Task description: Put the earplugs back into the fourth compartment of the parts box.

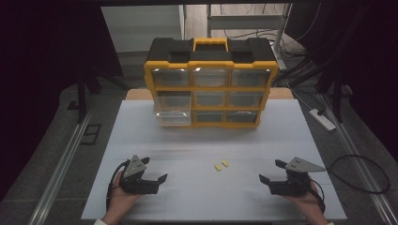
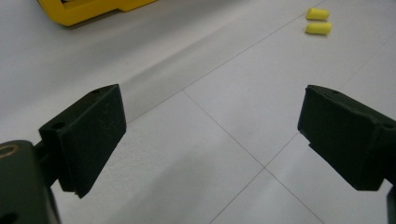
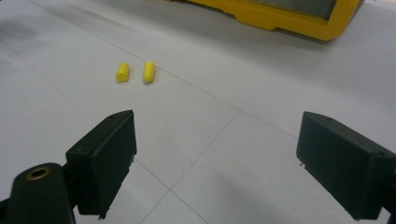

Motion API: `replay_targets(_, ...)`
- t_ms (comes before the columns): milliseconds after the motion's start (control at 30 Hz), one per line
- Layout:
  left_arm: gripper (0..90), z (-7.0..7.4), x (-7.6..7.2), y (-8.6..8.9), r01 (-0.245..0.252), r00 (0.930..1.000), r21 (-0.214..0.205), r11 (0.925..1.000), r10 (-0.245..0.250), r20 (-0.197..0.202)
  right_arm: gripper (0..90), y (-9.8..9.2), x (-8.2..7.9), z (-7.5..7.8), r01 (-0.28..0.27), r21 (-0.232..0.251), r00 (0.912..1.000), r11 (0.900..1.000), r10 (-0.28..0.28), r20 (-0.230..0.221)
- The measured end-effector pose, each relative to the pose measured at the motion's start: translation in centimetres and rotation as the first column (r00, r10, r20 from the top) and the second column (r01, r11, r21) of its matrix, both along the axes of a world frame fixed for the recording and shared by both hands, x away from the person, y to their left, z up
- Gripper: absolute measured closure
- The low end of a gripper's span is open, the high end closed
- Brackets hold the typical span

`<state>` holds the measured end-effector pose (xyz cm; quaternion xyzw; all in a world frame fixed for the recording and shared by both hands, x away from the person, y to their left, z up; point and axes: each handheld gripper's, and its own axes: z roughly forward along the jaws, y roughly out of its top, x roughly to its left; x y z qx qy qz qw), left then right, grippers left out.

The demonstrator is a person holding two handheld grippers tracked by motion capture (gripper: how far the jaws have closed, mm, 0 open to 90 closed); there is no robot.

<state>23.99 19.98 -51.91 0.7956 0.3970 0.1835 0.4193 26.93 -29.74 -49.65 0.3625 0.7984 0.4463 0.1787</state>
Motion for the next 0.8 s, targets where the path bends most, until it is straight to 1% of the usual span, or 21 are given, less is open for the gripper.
replay_targets(100, 7.7, -0.07, 0.06, -0.03, -0.002, 1.0000, 0.004, 1.0000, 0.002, -0.003, 13.0, 0.00, -0.02, -0.05, 0.002, -0.001, 1.0000, 1.0000, -0.002, -0.002)
replay_targets(167, 7.7, -0.15, 0.11, -0.09, 0.002, 1.0000, 0.007, 1.0000, -0.002, -0.008, 13.2, 0.01, -0.12, 0.04, -0.012, 0.009, 0.9999, 0.9999, 0.012, 0.002)
replay_targets(233, 7.7, -0.17, 0.11, -0.12, 0.003, 0.9999, 0.008, 1.0000, -0.003, -0.011, 13.2, 0.01, -0.14, 0.05, -0.013, 0.009, 0.9999, 0.9999, 0.013, 0.003)
replay_targets(400, 7.7, -0.11, 0.14, -0.18, 0.006, 0.9999, 0.002, 1.0000, -0.006, -0.008, 13.3, 0.02, -0.01, -0.06, -0.010, -0.002, 0.9999, 0.9999, 0.010, -0.002)
replay_targets(533, 7.7, -0.10, 0.06, -0.35, 0.013, 0.9999, 0.004, 0.9999, -0.013, -0.008, 13.6, 0.12, -0.09, -0.07, -0.010, -0.012, 0.9999, 0.9999, 0.010, 0.006)
replay_targets(667, 7.8, -0.01, 0.05, -0.59, 0.019, 0.9998, 0.006, 0.9998, -0.019, -0.006, 13.9, 0.03, -0.13, 0.03, -0.006, -0.005, 0.9999, 1.0000, 0.006, 0.012)
replay_targets(800, 7.8, 0.20, 0.07, -0.91, 0.025, 0.9997, 0.004, 0.9997, -0.025, -0.003, 14.0, 0.07, -0.13, 0.01, -0.011, -0.014, 0.9999, 0.9998, 0.011, 0.009)
